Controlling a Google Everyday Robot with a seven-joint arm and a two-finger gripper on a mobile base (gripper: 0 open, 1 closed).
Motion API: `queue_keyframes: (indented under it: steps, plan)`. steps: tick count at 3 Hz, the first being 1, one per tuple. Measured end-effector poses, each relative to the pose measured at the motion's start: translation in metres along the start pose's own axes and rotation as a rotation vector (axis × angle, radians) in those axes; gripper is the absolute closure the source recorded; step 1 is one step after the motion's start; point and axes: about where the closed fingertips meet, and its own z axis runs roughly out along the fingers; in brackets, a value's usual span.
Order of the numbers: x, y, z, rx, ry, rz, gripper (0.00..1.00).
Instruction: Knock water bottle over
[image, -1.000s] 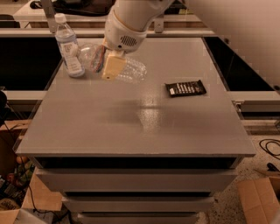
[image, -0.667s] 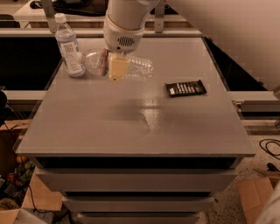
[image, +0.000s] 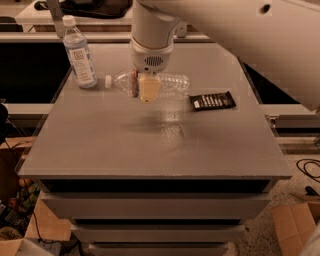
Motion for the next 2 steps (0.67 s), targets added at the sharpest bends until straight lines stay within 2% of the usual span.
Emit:
queue_keyframes:
  steps: [1, 2]
  plan:
    - [0.007, 0.005, 0.016, -0.024, -0.001, 0.011, 1.00]
    - [0.009, 0.010, 0.031, -0.050, -0.013, 0.019, 0.83]
